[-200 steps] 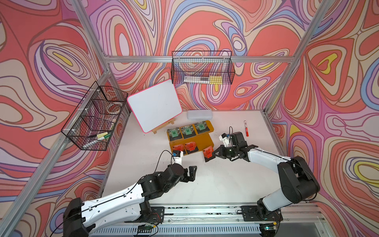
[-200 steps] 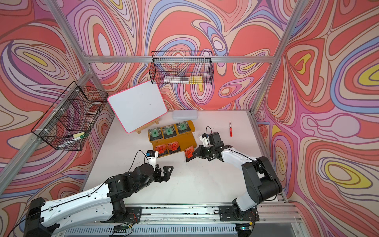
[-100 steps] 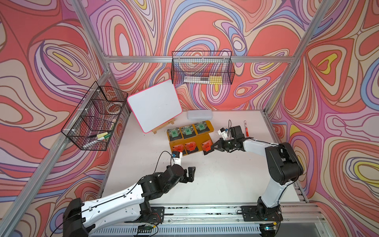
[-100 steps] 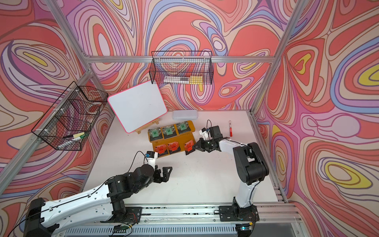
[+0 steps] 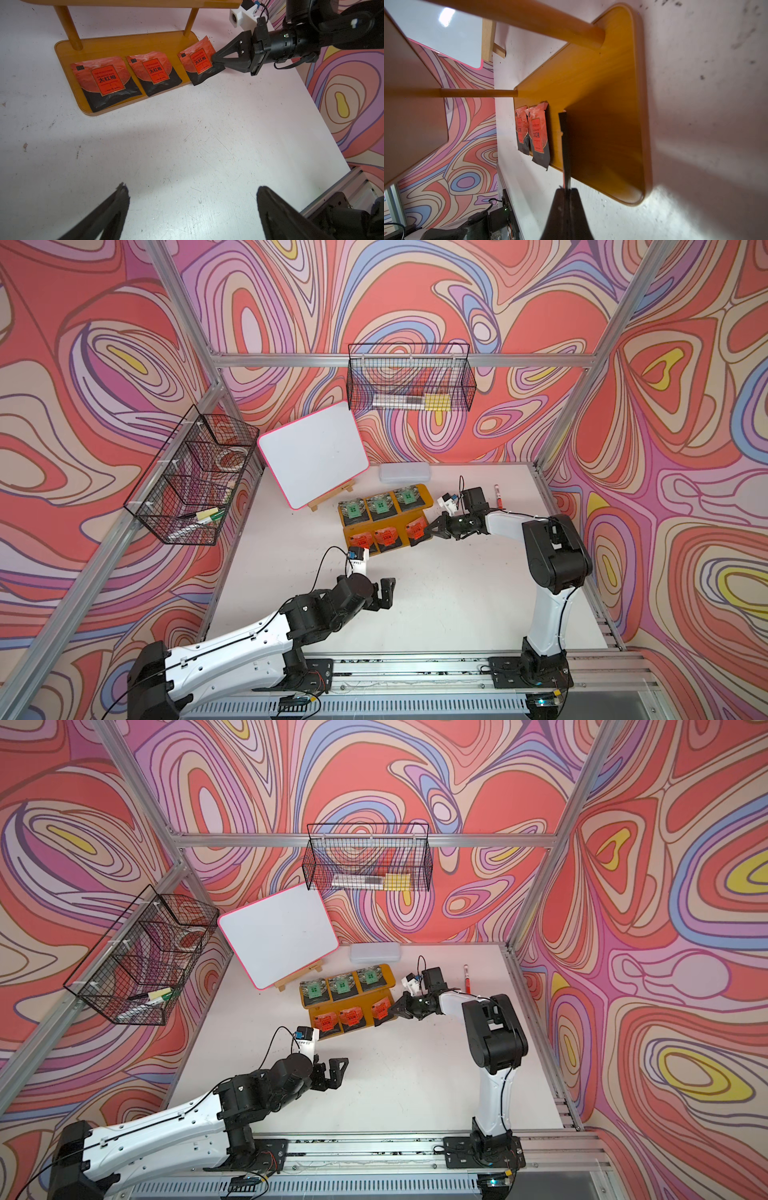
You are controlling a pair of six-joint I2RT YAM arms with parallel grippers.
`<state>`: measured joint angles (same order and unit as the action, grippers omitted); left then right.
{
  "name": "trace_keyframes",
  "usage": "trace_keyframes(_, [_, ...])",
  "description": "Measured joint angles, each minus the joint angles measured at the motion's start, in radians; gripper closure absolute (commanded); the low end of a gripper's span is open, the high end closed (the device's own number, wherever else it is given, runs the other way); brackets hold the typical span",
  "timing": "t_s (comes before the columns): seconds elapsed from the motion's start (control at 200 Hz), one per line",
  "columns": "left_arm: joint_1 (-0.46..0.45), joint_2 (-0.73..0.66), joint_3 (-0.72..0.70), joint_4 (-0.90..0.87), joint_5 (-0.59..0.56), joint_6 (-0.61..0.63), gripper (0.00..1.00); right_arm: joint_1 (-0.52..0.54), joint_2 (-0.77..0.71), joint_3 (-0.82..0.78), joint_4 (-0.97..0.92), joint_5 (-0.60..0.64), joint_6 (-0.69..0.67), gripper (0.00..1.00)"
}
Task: Place the tea bags on the shelf by color
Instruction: Place the tea bag on the shelf.
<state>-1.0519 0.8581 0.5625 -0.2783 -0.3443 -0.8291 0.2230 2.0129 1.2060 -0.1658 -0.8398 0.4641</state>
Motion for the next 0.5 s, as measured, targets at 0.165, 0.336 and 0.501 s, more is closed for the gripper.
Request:
trace_keyframes(0.165, [0.000, 0.000, -0.002, 0.000, 0.000, 0.000, 0.01, 0.000, 0.044, 0.044, -0.027, -0.019, -0.006, 1.00])
trace_keyframes(0.336, [0.000, -0.002, -0.002, 0.000, 0.000, 0.000, 0.01, 0.000, 0.076, 0.079, -0.050, -0.031, -0.009, 1.00])
trace_keyframes(0.501, [0.000, -0.004, -0.009, 0.000, 0.000, 0.000, 0.01, 0.000, 0.105, 0.106, -0.072, -0.038, -0.016, 1.00])
